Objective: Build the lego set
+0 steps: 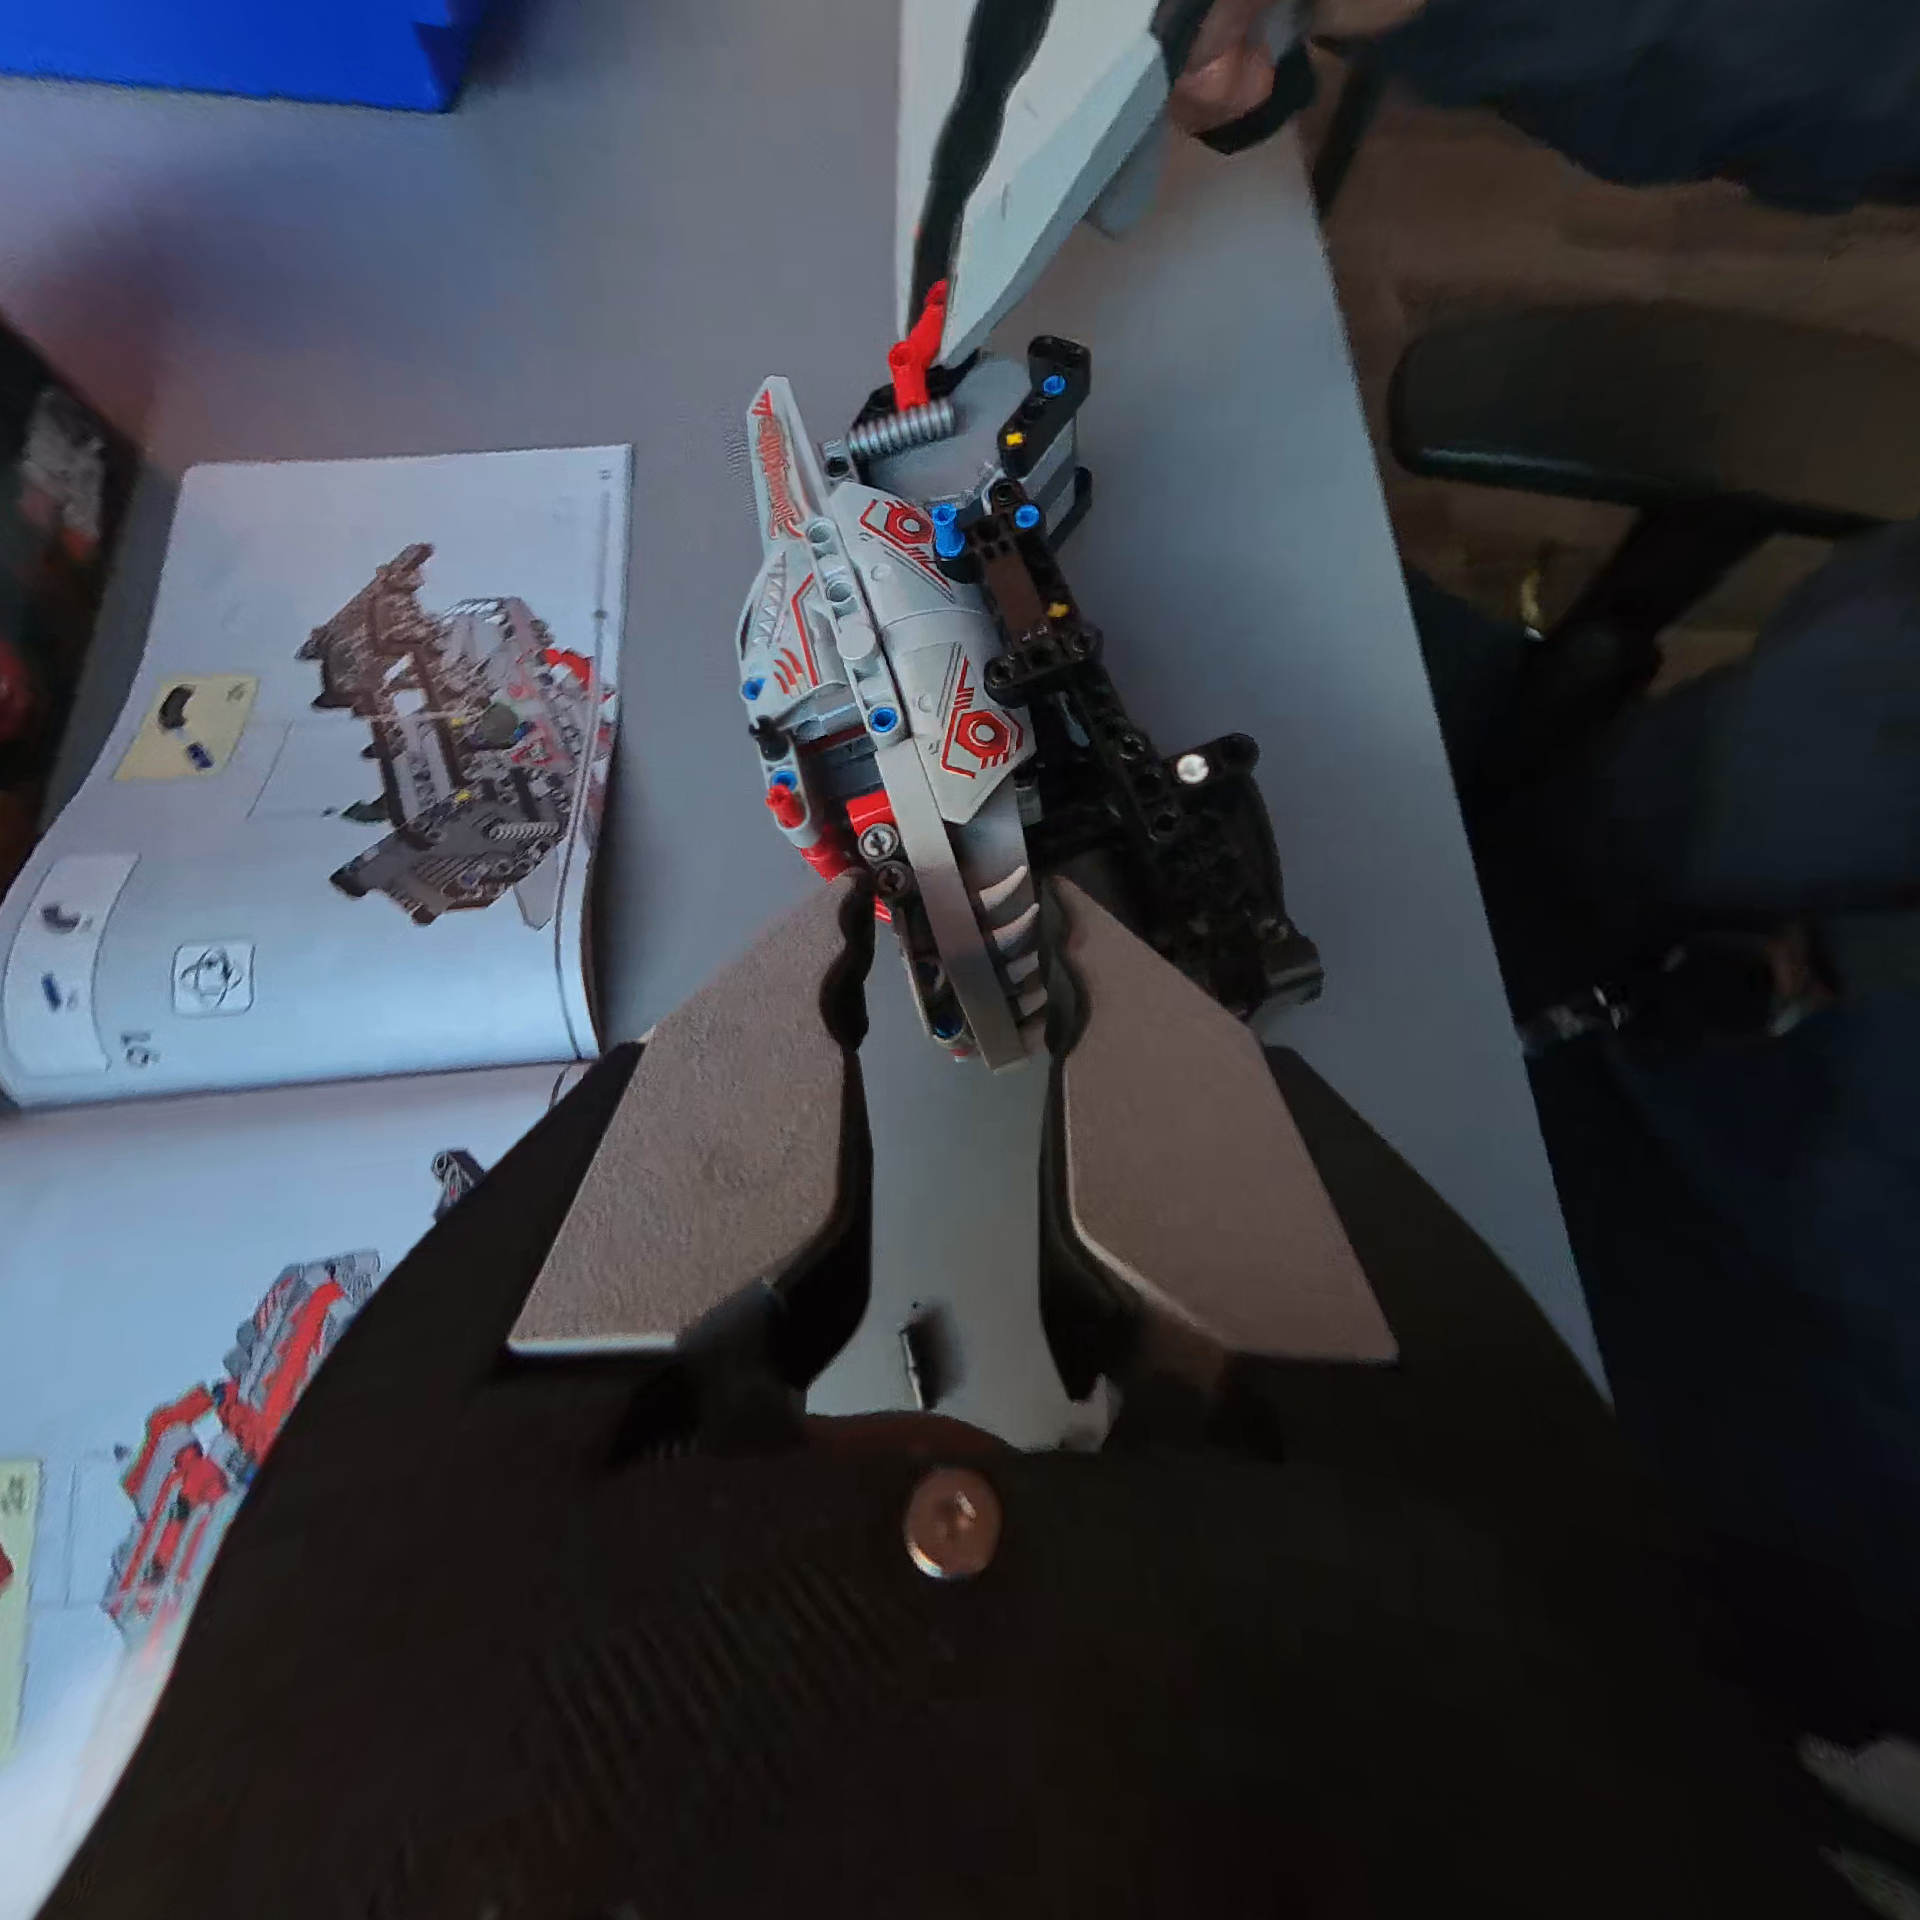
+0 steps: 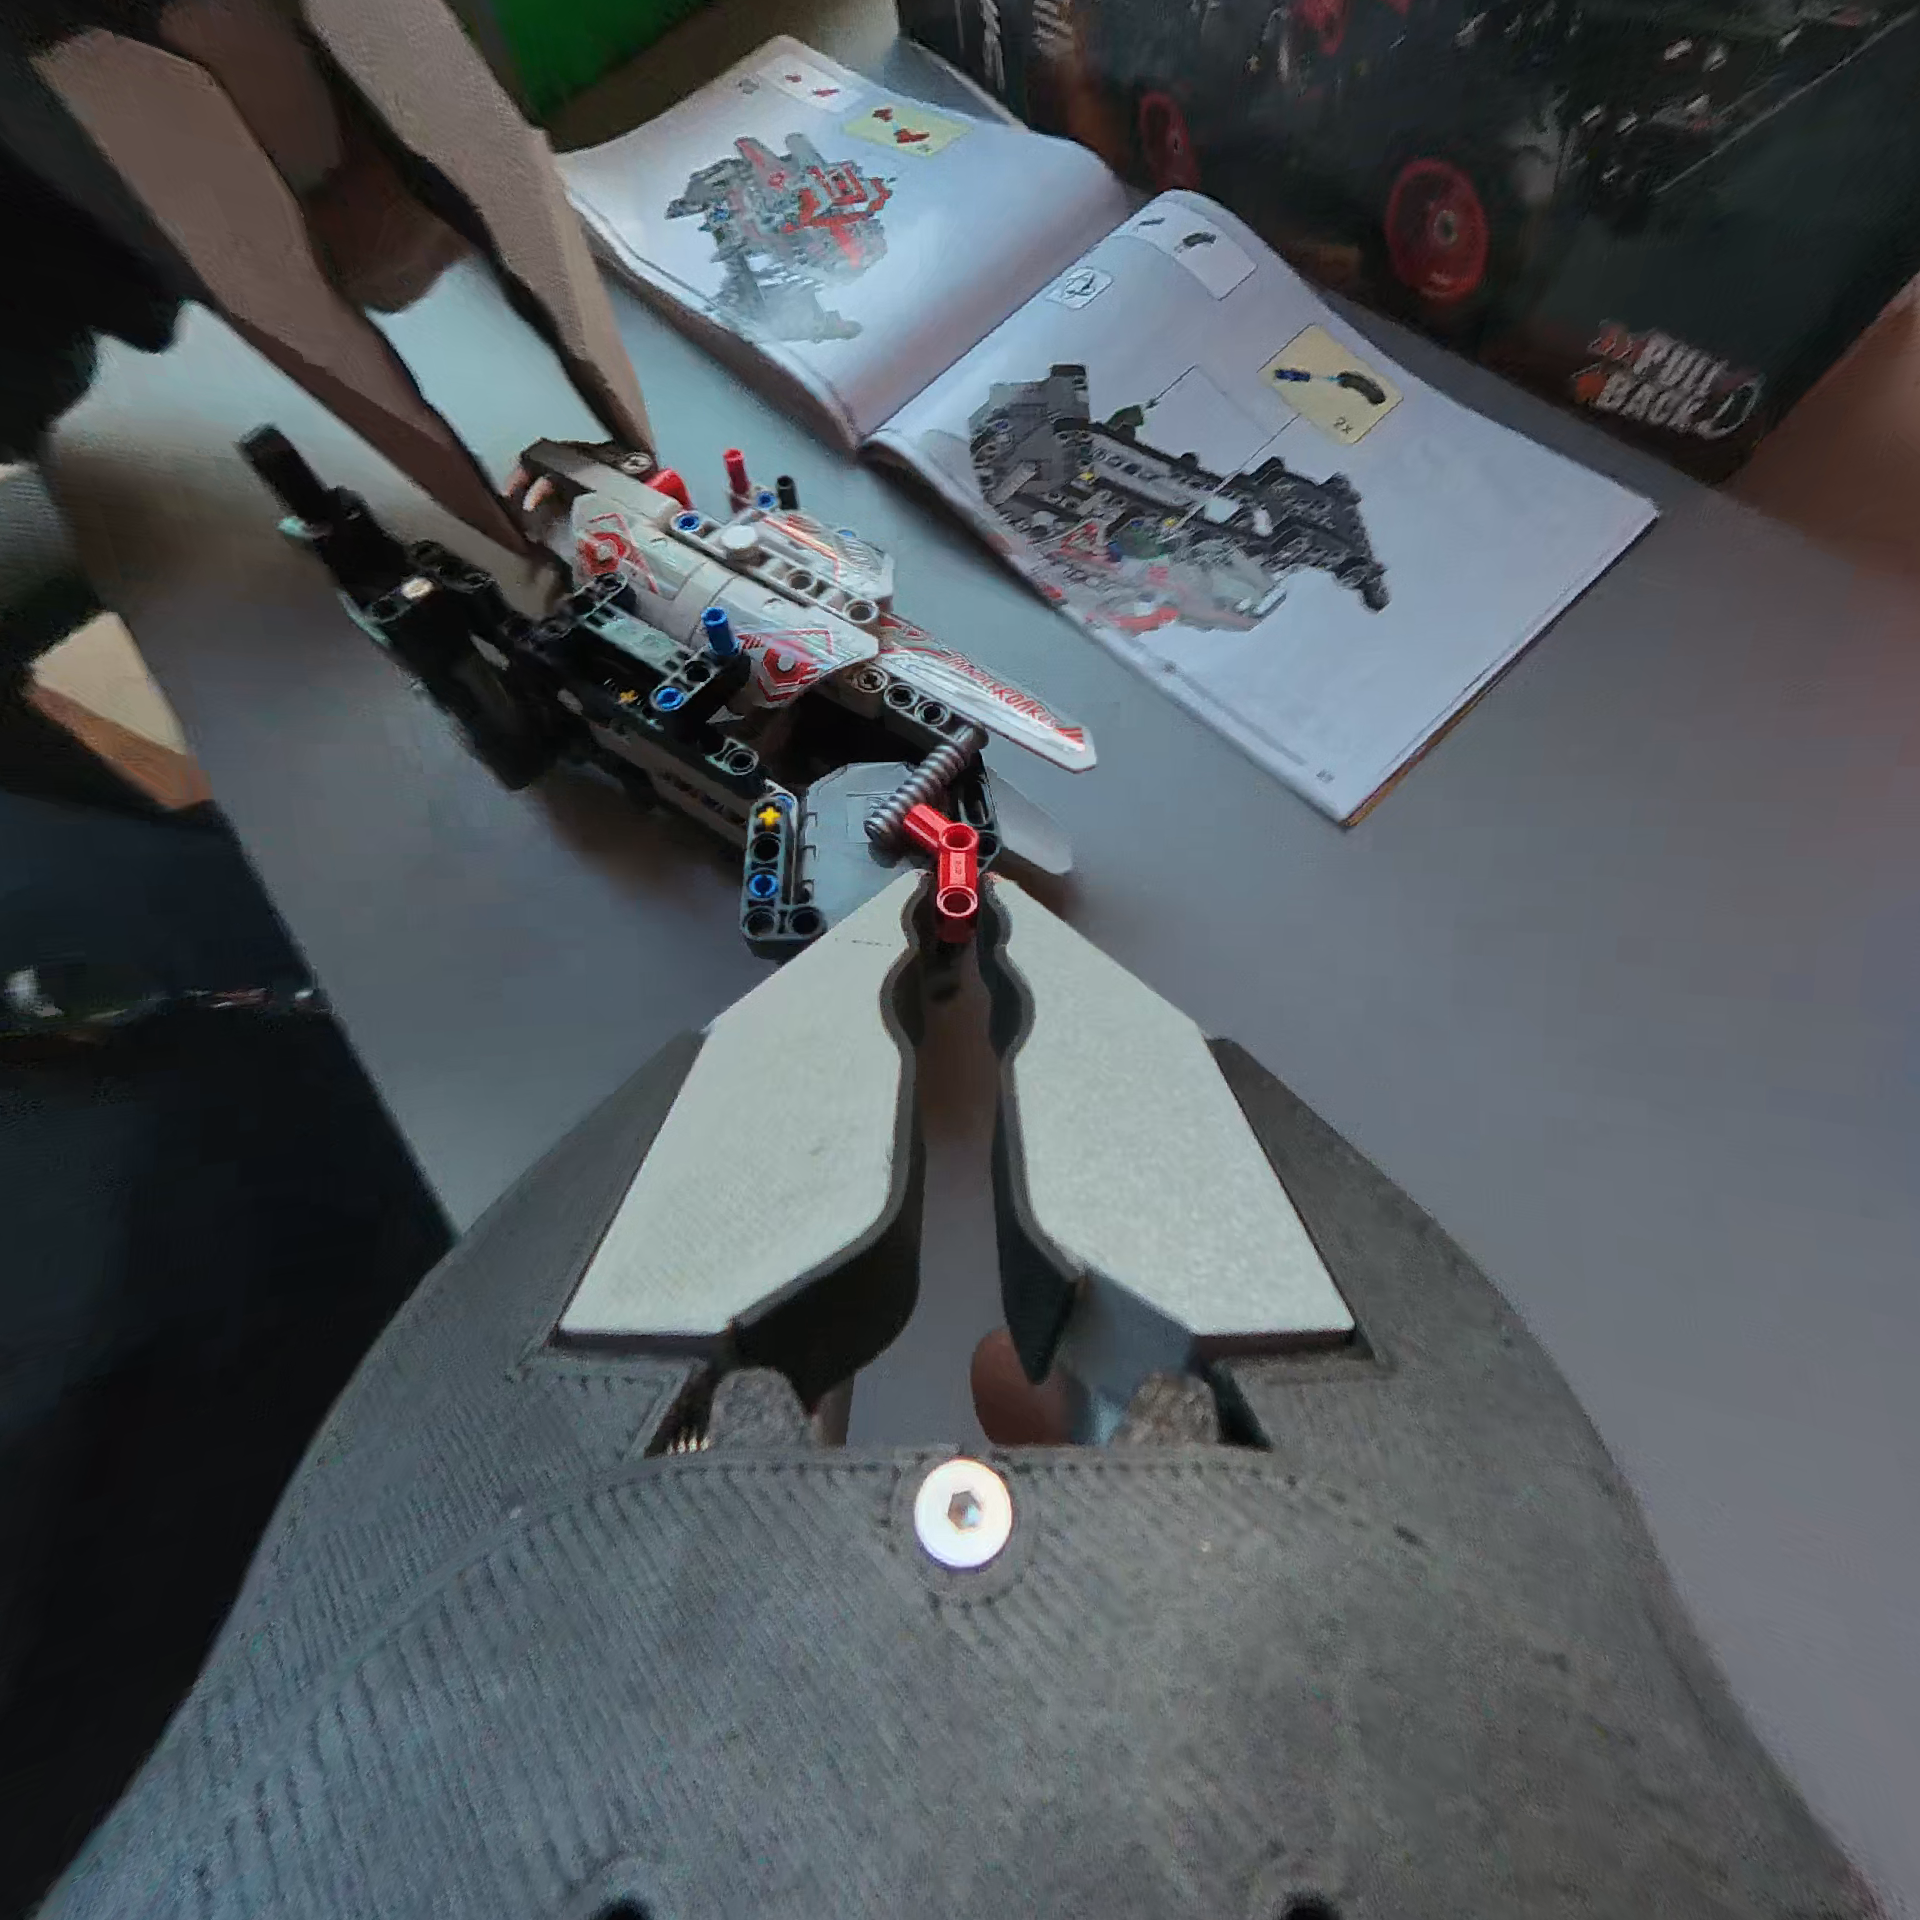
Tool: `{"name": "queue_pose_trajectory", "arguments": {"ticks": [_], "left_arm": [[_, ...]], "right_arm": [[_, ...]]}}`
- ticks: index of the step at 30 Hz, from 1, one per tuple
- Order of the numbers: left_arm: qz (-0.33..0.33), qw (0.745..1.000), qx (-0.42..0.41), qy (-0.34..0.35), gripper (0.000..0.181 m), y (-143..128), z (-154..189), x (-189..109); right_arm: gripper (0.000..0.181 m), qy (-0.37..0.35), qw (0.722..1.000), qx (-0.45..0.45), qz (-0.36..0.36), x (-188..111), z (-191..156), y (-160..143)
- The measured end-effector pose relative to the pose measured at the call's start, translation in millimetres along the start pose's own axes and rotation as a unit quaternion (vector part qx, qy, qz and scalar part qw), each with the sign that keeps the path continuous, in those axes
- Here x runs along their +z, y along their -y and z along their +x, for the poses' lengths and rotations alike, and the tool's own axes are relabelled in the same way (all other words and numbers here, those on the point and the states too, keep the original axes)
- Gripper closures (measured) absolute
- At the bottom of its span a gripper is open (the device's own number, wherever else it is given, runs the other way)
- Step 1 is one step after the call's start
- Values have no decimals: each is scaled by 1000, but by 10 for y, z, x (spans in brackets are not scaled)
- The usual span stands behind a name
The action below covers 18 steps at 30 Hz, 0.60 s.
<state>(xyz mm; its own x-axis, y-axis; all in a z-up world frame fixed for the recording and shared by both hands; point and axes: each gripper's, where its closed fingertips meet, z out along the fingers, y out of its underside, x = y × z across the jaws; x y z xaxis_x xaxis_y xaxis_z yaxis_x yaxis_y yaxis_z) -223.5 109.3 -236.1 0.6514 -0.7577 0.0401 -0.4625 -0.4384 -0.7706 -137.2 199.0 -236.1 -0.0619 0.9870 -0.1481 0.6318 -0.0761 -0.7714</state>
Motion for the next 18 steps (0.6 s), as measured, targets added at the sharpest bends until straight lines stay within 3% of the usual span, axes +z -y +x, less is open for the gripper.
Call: {"name": "queue_pose_trajectory", "arguments": {"ticks": [4,7,9,11,14,18], "left_arm": [[7,995,38,-87,153,-24,115,-29],[-3,993,54,-101,153,-3,114,-33],[25,994,41,-96,154,140,96,-92],[65,995,19,-78,156,298,54,-168],[68,997,-3,-39,136,321,-14,-159],[98,994,-46,-3,151,395,-110,-139]], "right_arm": [[176,13,1000,24,11,-171,-152,-135],[177,37,998,22,47,-320,-245,70],[177,75,996,10,48,-310,-391,227],[176,95,995,-11,42,-209,-462,376],[176,148,989,-14,17,36,-508,528],[177,229,973,23,-8,315,-538,669]]}}
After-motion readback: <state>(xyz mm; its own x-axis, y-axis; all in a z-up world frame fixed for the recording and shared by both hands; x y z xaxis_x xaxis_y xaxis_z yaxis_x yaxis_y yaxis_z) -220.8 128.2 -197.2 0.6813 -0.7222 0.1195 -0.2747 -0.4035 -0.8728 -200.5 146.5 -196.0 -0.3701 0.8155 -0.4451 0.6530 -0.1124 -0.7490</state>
